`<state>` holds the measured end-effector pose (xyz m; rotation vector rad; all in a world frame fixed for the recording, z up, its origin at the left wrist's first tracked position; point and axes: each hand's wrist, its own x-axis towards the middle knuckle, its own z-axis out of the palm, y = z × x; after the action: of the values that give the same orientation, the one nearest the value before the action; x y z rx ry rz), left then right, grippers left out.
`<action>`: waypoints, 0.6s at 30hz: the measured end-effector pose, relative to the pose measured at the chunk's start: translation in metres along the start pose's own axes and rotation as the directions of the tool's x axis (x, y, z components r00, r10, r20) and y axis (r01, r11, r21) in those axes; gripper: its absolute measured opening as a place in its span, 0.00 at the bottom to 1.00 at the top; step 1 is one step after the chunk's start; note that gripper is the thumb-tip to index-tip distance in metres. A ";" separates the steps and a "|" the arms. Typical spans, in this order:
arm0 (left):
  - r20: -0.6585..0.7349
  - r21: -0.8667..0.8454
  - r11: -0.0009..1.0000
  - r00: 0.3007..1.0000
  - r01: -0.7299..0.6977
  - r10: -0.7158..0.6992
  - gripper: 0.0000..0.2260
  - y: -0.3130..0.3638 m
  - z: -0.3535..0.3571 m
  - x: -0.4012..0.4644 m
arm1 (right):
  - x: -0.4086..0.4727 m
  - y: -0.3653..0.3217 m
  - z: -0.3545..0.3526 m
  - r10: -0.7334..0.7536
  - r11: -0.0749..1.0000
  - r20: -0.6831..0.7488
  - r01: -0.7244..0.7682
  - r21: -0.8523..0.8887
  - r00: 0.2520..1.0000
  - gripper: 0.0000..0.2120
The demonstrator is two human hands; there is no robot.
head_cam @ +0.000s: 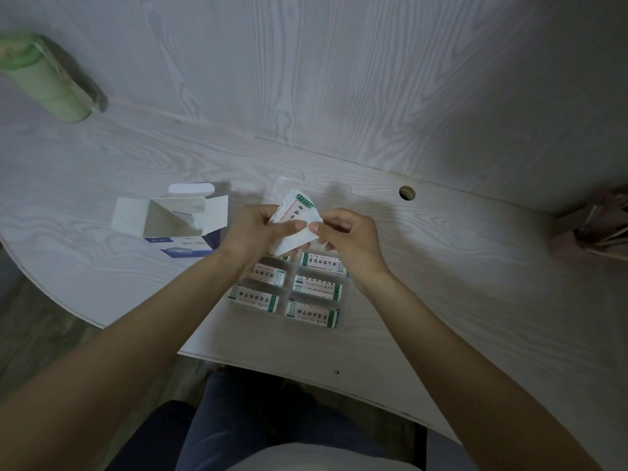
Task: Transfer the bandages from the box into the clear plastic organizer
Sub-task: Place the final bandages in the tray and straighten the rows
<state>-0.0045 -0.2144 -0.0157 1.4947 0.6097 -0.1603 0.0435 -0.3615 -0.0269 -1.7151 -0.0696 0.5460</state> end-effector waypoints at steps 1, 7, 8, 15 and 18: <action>-0.010 -0.013 1.000 1.000 0.002 -0.002 0.08 -0.001 0.000 0.000 | 0.001 0.000 0.000 0.011 1.000 -0.008 -0.011 0.004 1.000 0.04; -0.033 -0.133 0.990 0.998 0.046 -0.050 0.11 -0.006 -0.004 0.002 | 0.004 0.005 -0.005 0.094 0.987 -0.044 -0.088 0.135 0.995 0.06; -0.031 -0.122 0.992 0.998 0.045 -0.049 0.10 -0.007 -0.004 0.002 | 0.004 0.006 -0.005 0.107 0.983 -0.028 -0.102 0.156 0.994 0.06; -0.003 -0.077 0.993 0.996 0.086 -0.087 0.08 -0.007 0.001 0.003 | 0.005 0.006 0.000 0.117 0.968 0.020 -0.118 0.221 0.993 0.04; 0.016 -0.112 0.989 0.996 0.092 -0.091 0.07 -0.006 0.003 0.002 | 0.004 0.004 -0.002 0.143 0.955 0.010 -0.141 0.260 0.990 0.03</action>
<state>-0.0046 -0.2174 -0.0219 1.3573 0.6680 -0.2019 0.0471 -0.3627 -0.0317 -1.4724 0.1286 0.6247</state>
